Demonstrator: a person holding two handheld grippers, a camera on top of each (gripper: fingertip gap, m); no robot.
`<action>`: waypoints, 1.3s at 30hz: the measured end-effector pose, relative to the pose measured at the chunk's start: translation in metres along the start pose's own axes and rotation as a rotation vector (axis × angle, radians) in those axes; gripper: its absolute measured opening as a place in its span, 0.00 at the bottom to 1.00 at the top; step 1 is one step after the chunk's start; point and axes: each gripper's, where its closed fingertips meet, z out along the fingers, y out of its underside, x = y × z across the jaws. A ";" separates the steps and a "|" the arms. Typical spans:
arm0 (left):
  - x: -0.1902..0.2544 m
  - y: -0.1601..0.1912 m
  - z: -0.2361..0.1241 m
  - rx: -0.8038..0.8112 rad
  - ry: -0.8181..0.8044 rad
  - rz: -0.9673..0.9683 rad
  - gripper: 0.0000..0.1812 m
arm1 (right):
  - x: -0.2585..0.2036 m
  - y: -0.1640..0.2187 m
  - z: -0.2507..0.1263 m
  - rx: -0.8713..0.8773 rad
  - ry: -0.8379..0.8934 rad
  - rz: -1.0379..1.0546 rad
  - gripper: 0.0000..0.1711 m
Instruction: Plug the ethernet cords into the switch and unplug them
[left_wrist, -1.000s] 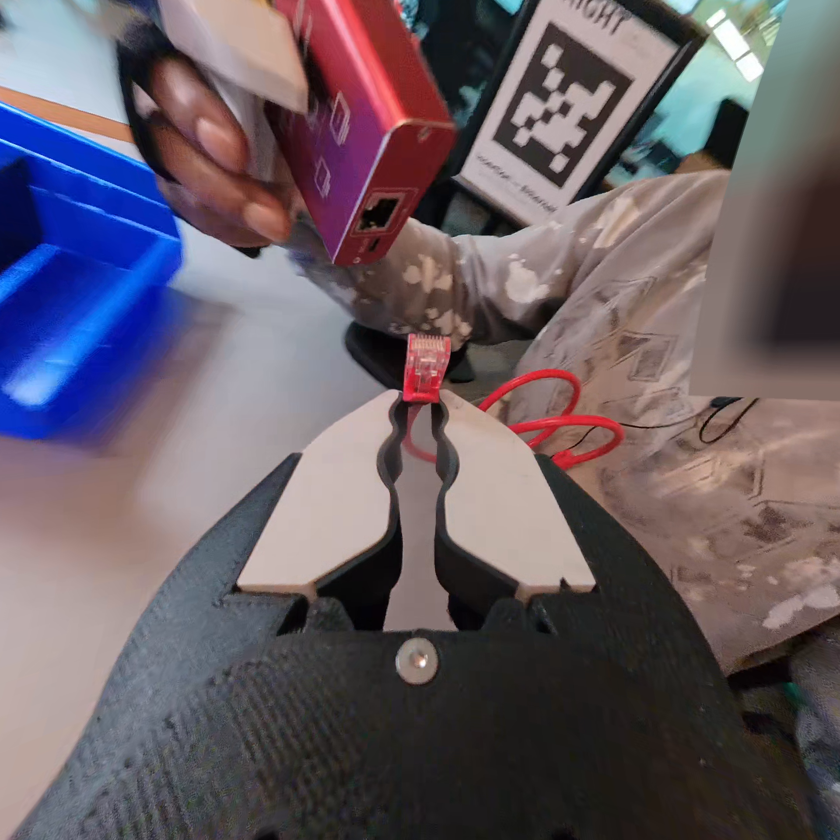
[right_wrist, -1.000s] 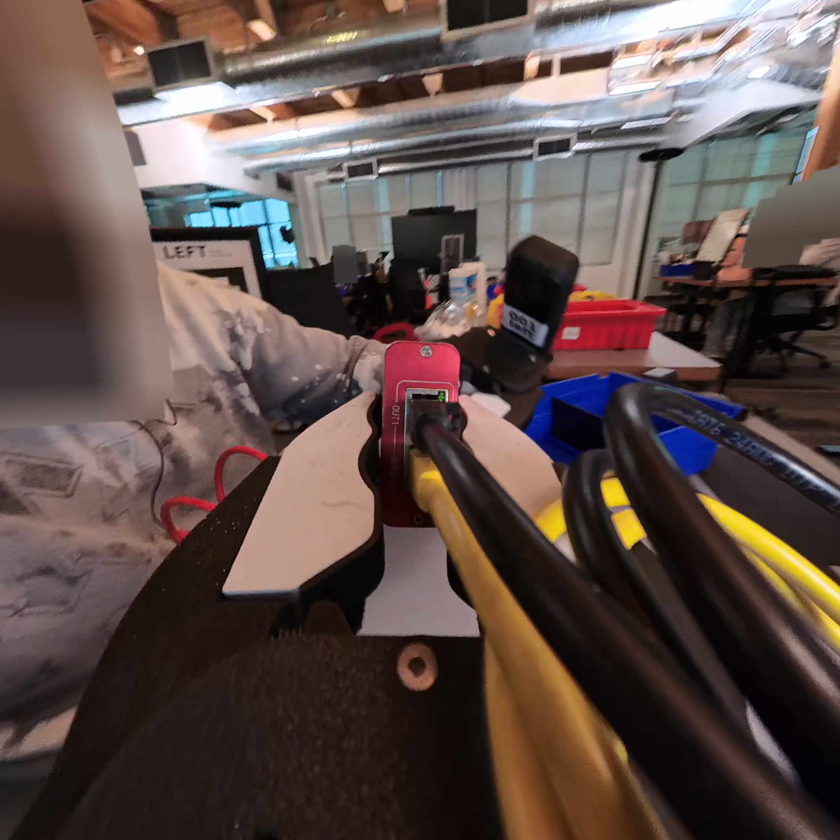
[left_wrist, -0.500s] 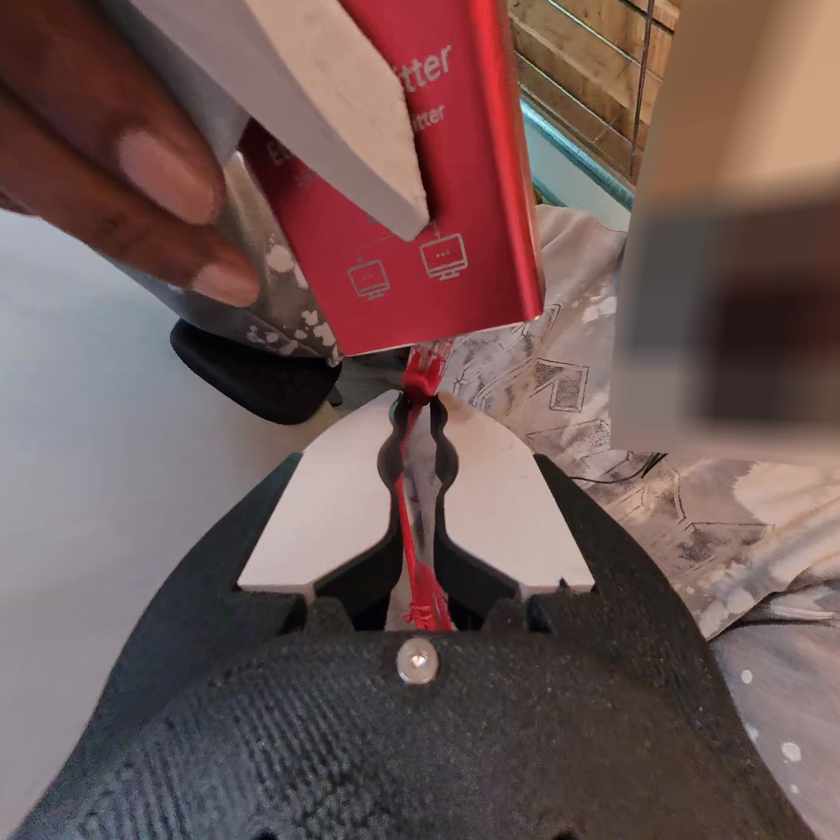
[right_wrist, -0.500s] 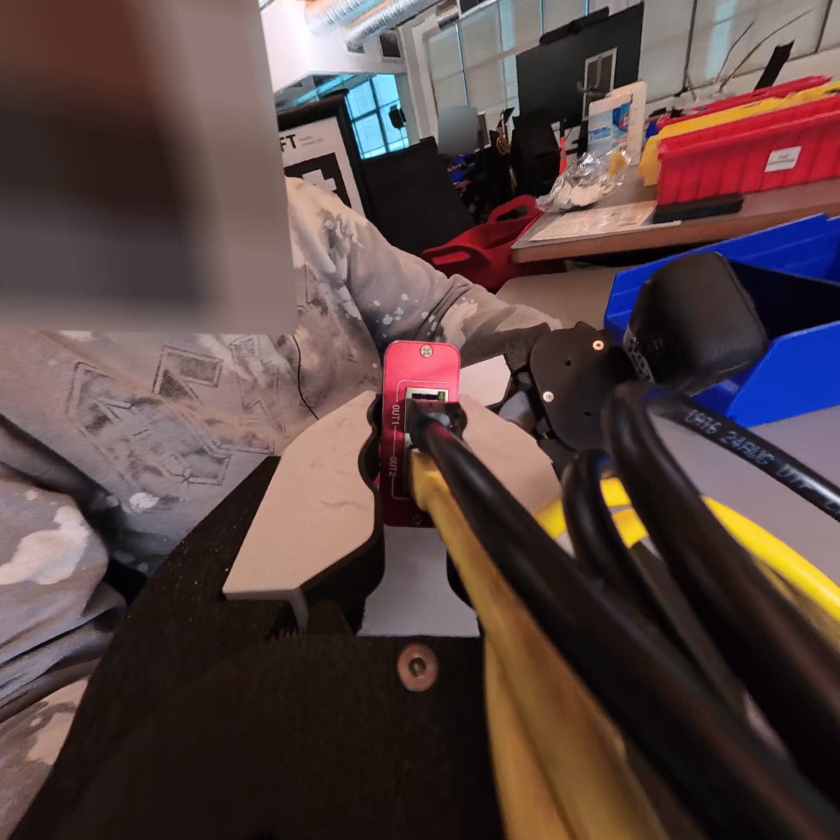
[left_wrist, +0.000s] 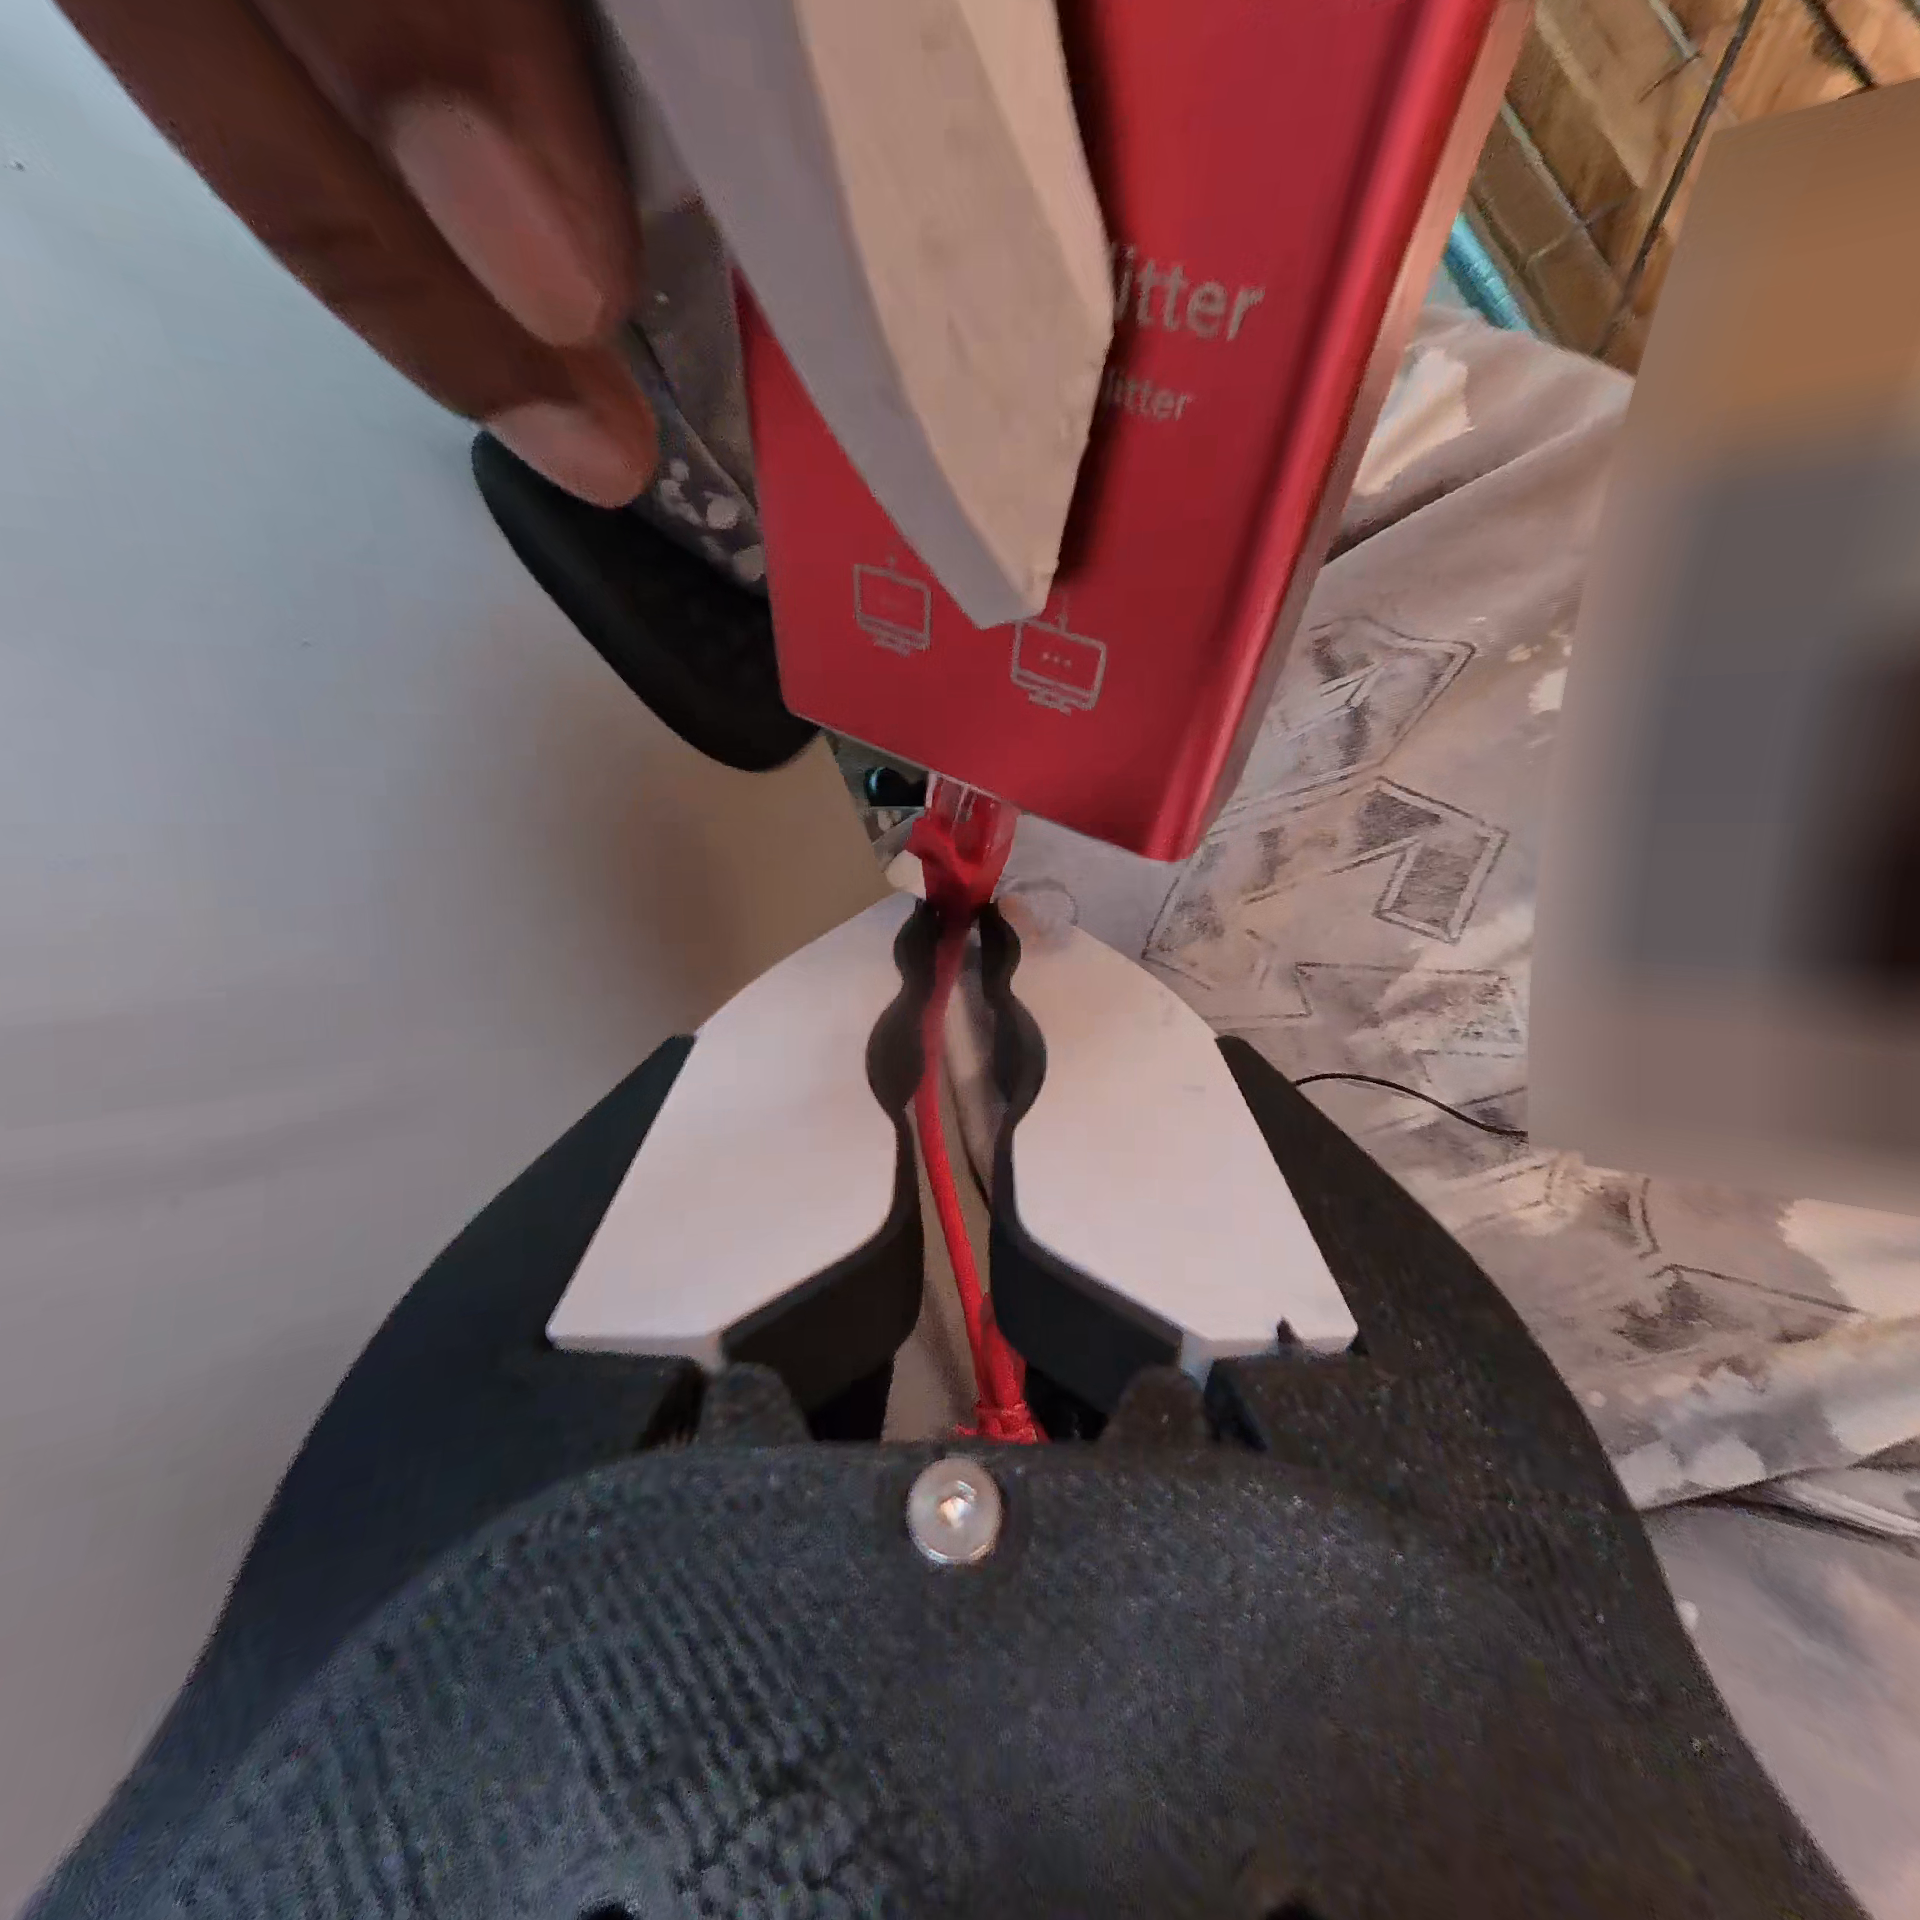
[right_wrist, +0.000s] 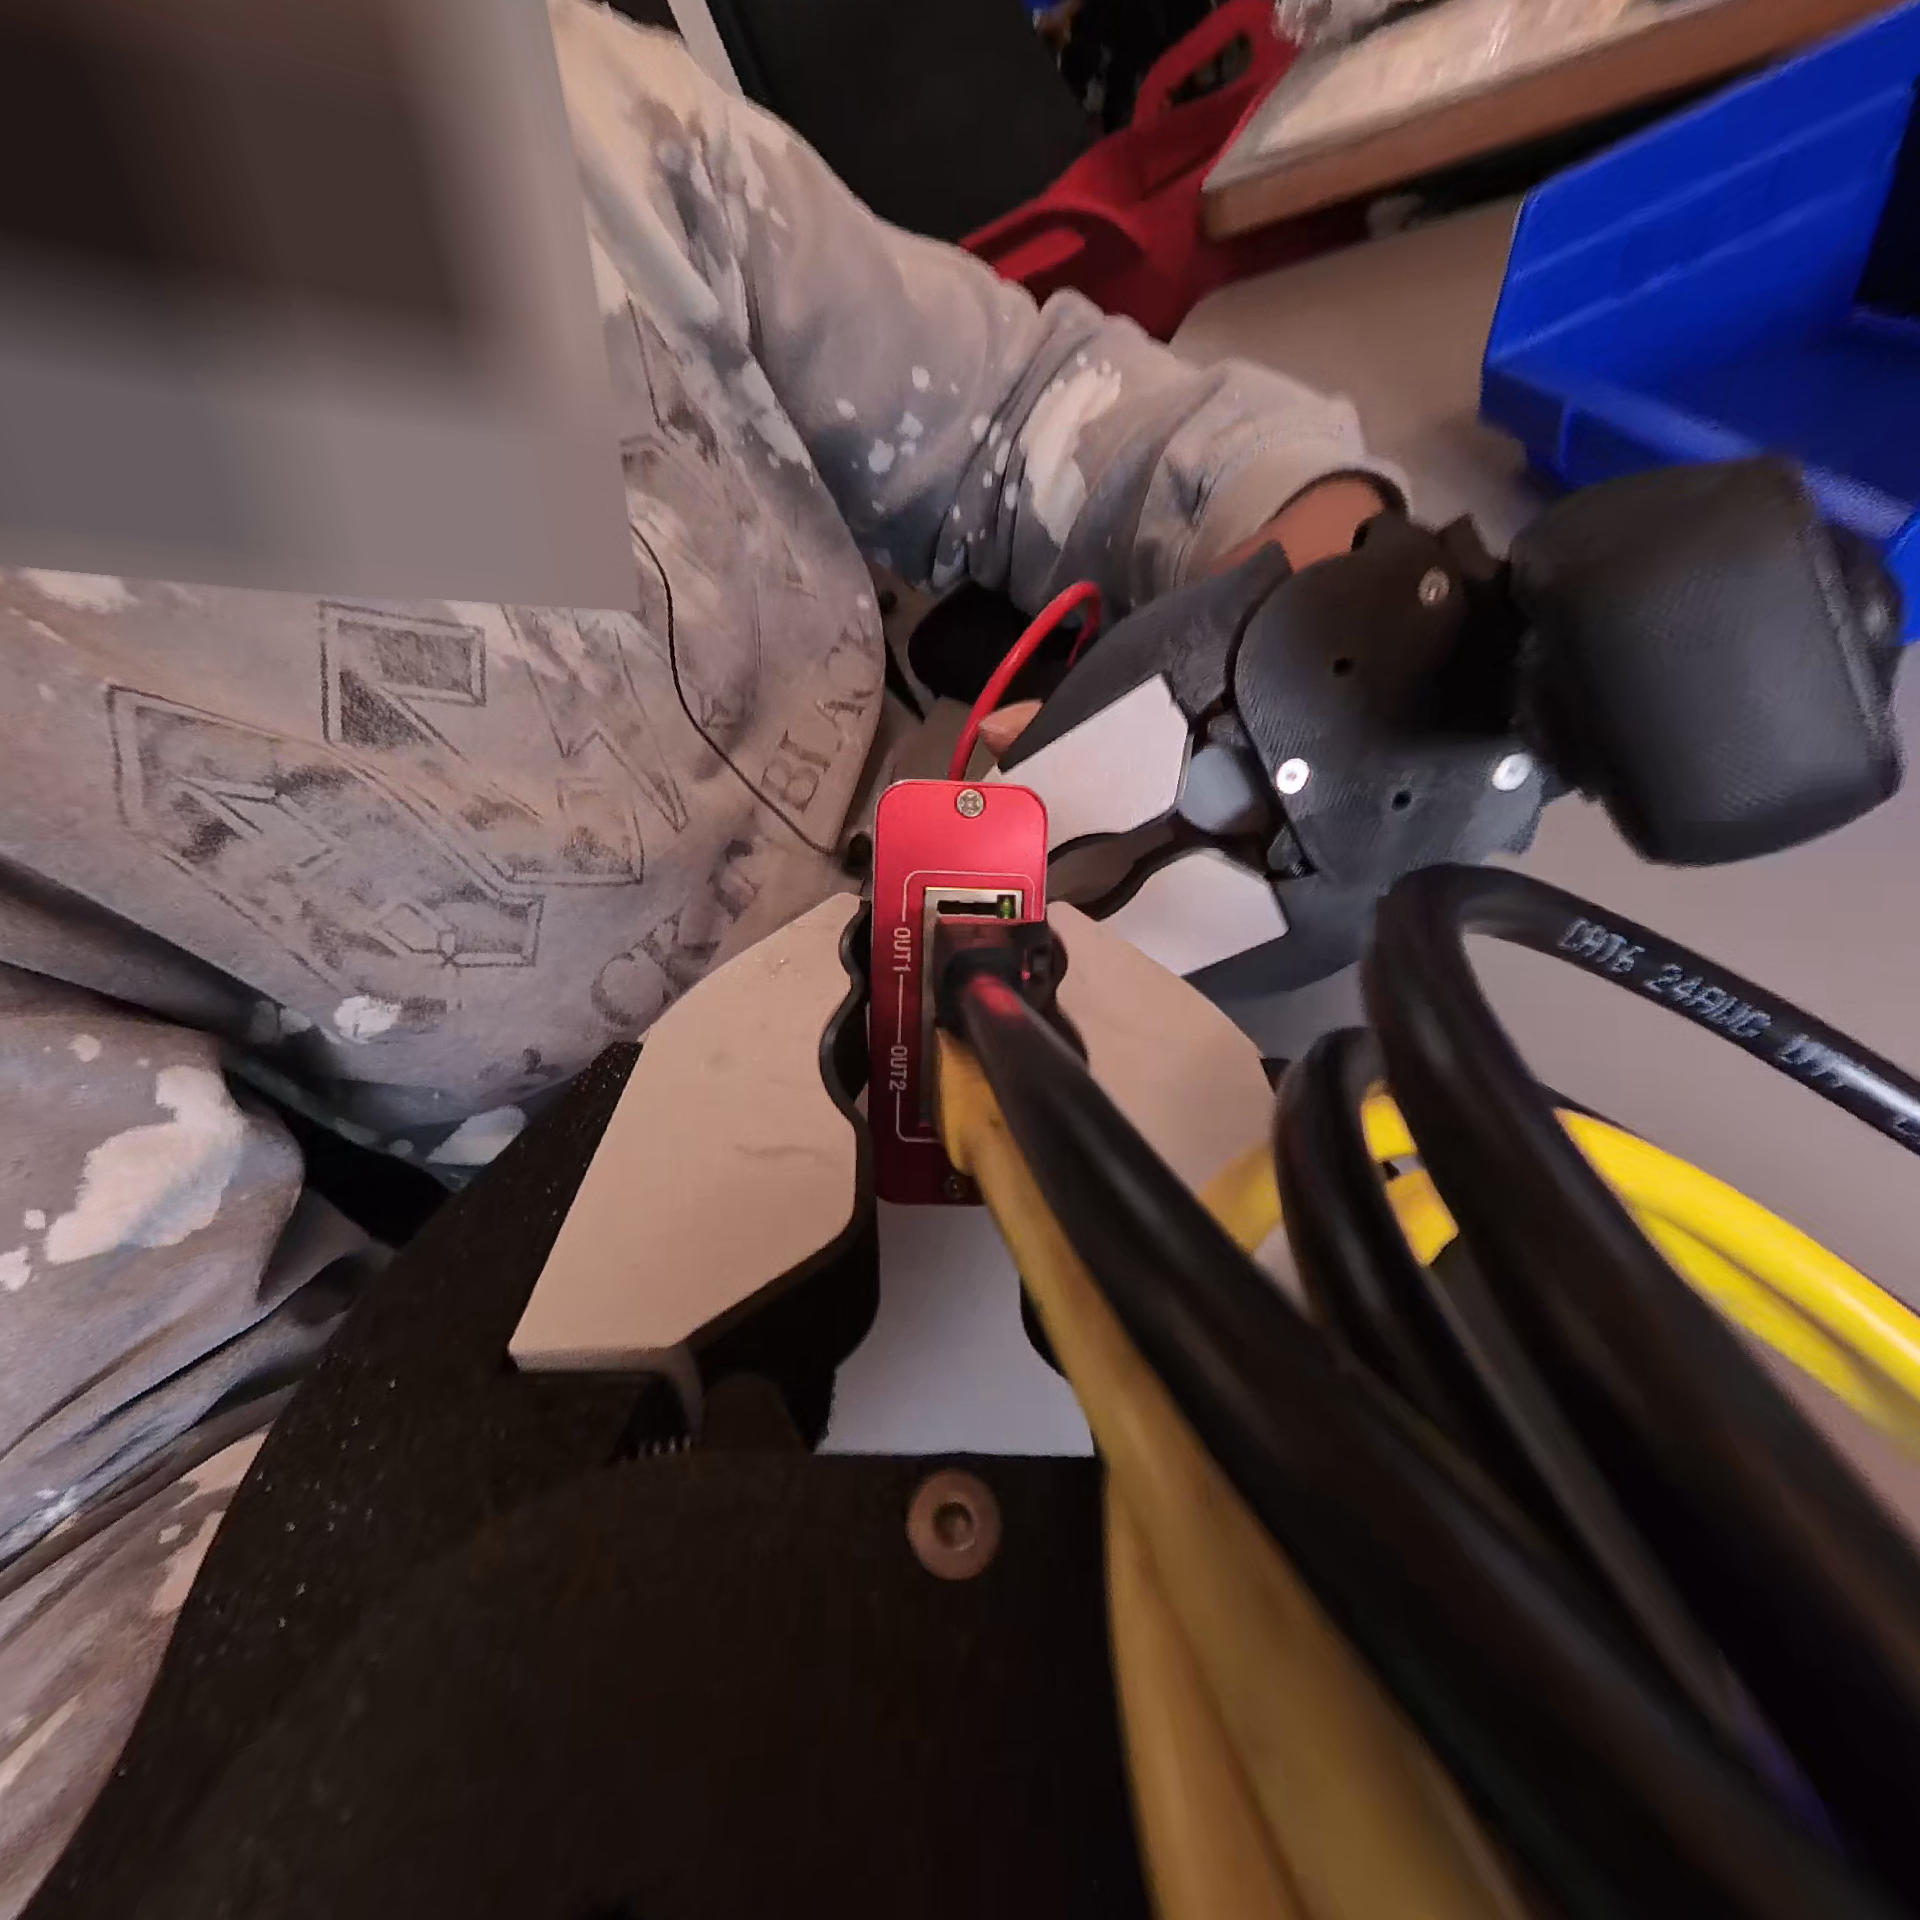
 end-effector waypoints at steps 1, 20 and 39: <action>-0.002 0.000 -0.001 0.001 -0.013 0.007 0.04 | 0.001 0.002 0.001 -0.012 0.003 0.010 0.17; -0.010 -0.008 -0.033 0.091 -0.104 0.128 0.03 | 0.023 0.003 -0.005 -0.024 0.129 0.092 0.18; -0.003 -0.051 -0.070 0.248 -0.564 0.425 0.24 | 0.040 0.006 0.001 -0.219 0.348 0.031 0.17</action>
